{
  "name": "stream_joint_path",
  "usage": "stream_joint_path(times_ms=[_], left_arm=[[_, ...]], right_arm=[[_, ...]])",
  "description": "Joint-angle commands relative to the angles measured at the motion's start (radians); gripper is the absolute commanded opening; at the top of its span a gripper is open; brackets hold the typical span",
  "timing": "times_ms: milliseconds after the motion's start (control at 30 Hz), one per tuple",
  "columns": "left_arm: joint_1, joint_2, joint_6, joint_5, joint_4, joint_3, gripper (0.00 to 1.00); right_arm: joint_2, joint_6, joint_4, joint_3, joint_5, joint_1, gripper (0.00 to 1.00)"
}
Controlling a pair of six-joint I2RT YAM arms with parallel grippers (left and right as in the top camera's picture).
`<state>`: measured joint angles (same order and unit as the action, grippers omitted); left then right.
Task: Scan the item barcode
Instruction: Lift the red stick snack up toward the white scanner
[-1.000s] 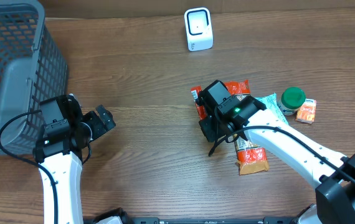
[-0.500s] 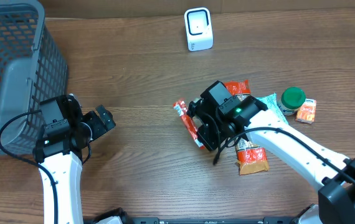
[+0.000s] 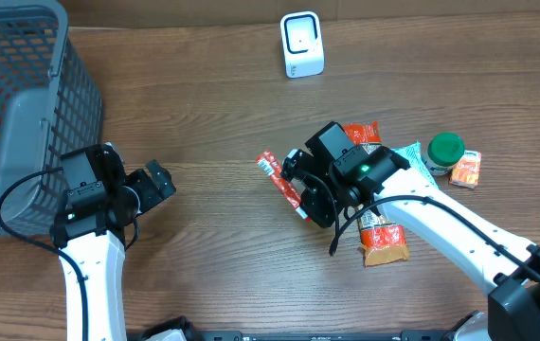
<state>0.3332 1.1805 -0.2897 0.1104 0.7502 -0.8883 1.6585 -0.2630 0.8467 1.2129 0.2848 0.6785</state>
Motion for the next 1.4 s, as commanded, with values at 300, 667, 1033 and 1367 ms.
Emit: stream_joint_path(times_ms=[300, 667, 1033, 1367], left_arm=[[-0.005, 0.005, -0.013, -0.01, -0.003, -0.014, 1.0], [-0.005, 0.005, -0.013, -0.01, -0.002, -0.014, 1.0], [-0.005, 0.005, -0.013, -0.01, -0.003, -0.014, 1.0], [-0.005, 0.005, -0.013, -0.01, -0.003, -0.014, 1.0]], right_arm=[[0.009, 0.068, 0.407, 0.653, 0.039, -0.288, 0.04], [0.261, -0.068, 0.481, 1.017, -0.317, -0.251, 0.03], [0.6, -0.24, 0.247, 1.016, -0.966, -0.13, 0.04], [0.775, -0.288, -0.073, 1.016, -1.349, -0.109, 0.03]])
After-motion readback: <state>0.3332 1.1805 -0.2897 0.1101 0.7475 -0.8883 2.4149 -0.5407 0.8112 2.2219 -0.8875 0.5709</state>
